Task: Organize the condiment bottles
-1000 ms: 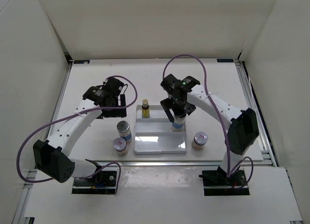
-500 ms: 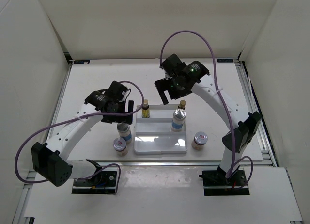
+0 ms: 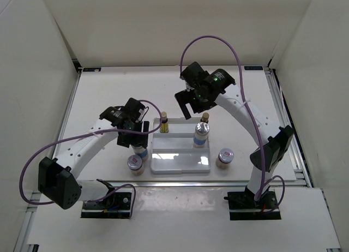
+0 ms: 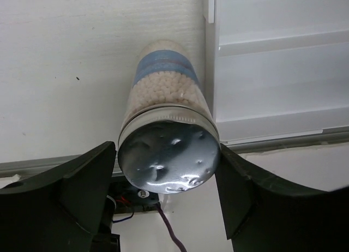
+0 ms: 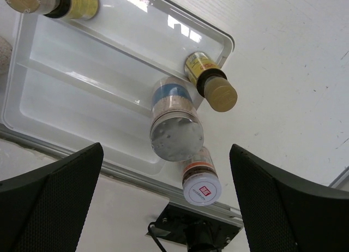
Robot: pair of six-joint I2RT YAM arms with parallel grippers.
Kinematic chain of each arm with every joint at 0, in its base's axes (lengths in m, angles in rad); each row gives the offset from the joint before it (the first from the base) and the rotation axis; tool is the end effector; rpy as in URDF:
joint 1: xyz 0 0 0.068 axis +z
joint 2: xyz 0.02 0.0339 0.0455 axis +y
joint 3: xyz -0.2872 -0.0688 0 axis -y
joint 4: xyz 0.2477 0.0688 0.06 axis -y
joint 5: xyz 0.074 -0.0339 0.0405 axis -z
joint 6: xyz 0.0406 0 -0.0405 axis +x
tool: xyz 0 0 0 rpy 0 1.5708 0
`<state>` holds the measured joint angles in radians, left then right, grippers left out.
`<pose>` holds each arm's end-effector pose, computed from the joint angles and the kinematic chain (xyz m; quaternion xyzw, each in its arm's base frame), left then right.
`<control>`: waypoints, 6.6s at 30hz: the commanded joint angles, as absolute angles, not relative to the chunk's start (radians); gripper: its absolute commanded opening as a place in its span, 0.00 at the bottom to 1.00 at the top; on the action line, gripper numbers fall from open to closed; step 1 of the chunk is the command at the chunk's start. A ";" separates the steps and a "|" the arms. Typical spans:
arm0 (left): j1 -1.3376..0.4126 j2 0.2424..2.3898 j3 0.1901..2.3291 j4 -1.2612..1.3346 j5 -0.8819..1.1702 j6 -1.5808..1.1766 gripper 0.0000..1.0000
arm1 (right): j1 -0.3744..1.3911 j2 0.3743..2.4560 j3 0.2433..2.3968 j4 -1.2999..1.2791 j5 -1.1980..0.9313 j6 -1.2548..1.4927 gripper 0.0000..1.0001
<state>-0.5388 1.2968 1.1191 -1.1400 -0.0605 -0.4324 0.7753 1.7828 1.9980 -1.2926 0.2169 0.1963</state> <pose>0.1947 -0.1135 0.2944 0.0489 0.9904 -0.0323 0.1256 0.2657 0.2481 0.4057 -0.2499 0.9315 0.0205 0.2637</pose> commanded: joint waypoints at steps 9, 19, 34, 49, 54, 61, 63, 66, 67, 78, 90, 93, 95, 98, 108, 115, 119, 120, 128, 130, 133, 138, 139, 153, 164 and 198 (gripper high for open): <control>-0.540 1.348 1.190 -1.092 -0.103 -0.446 0.63 | 0.781 1.730 1.950 -1.310 0.256 0.161 1.00; -0.540 1.379 1.370 -1.137 -0.202 -0.508 0.11 | 0.781 1.703 1.907 -1.301 0.276 0.161 1.00; -0.606 1.451 1.514 -1.111 -0.135 -0.508 0.11 | 0.781 1.674 1.867 -1.292 0.304 0.161 1.00; -0.655 1.585 1.525 -1.048 -0.028 -0.440 0.11 | 0.781 1.654 1.829 -1.292 0.333 0.161 1.00; -0.655 1.594 1.525 -1.039 0.005 -0.440 0.11 | 0.781 1.644 1.810 -1.282 0.333 0.161 1.00; -0.664 1.614 1.516 -1.039 0.025 -0.440 0.11 | 0.781 1.626 1.799 -1.282 0.333 0.161 1.00; -0.664 1.614 1.516 -1.039 0.025 -0.440 0.11 | 0.781 1.626 1.789 -1.282 0.333 0.161 1.00; -0.664 1.605 1.496 -1.039 0.025 -0.440 0.11 | 0.781 1.617 1.779 -1.282 0.333 0.161 1.00; -0.664 1.605 1.483 -1.039 0.025 -0.431 0.11 | 0.781 1.617 1.779 -1.282 0.333 0.161 1.00; -0.664 1.595 1.448 -1.039 -0.003 -0.431 0.76 | 0.781 1.608 1.779 -1.282 0.360 0.170 1.00; -0.664 1.557 1.592 -1.057 -0.086 -0.440 1.00 | 0.657 1.539 1.787 -1.368 0.335 0.273 1.00; -0.664 1.534 1.623 -1.057 -0.118 -0.440 1.00 | 0.568 1.500 1.737 -1.368 0.256 0.284 1.00; -0.664 1.508 1.623 -1.057 -0.149 -0.440 1.00 | 0.514 1.487 1.714 -1.368 0.229 0.295 1.00; -0.664 1.456 1.591 -1.057 -0.198 -0.459 1.00 | 0.466 1.465 1.651 -1.390 0.192 0.327 1.00; -0.664 1.243 1.355 -1.097 -0.376 -0.528 1.00 | 0.422 1.391 1.372 -1.350 0.060 0.376 1.00; -0.664 1.198 1.310 -1.109 -0.409 -0.482 1.00 | 0.400 1.403 1.226 -1.252 -0.017 0.376 1.00; -0.664 1.198 1.310 -1.127 -0.430 -0.494 1.00 | 0.400 1.424 1.125 -1.191 -0.055 0.376 1.00; -0.664 1.198 1.310 -1.127 -0.430 -0.494 1.00 | 0.400 1.424 1.124 -1.190 -0.055 0.376 1.00; -0.664 1.180 1.273 -1.147 -0.430 -0.503 1.00 | 0.400 1.480 1.075 -1.127 -0.069 0.397 1.00; -0.664 1.180 1.273 -1.157 -0.430 -0.503 1.00 | 0.400 1.499 1.066 -1.118 -0.057 0.406 1.00; -0.655 1.170 1.264 -1.166 -0.430 -0.503 1.00 | 0.400 1.519 1.066 -1.118 -0.048 0.407 0.99; -0.646 1.161 1.264 -1.175 -0.430 -0.503 1.00 | 0.400 1.539 1.066 -1.137 -0.014 0.454 0.92; -0.646 1.161 1.253 -1.175 -0.430 -0.503 1.00 | 0.400 1.539 1.066 -1.137 -0.005 0.454 0.90; -0.627 1.143 1.235 -1.175 -0.420 -0.462 1.00 | 0.400 1.489 1.075 -1.207 0.028 0.558 0.43; -0.652 1.094 1.215 -1.175 -0.448 -0.431 1.00 | 0.409 1.387 1.175 -1.308 0.008 0.603 0.17; -0.716 1.026 1.181 -1.203 -0.474 -0.500 1.00 | 0.862 1.354 1.181 -0.949 0.126 0.413 0.00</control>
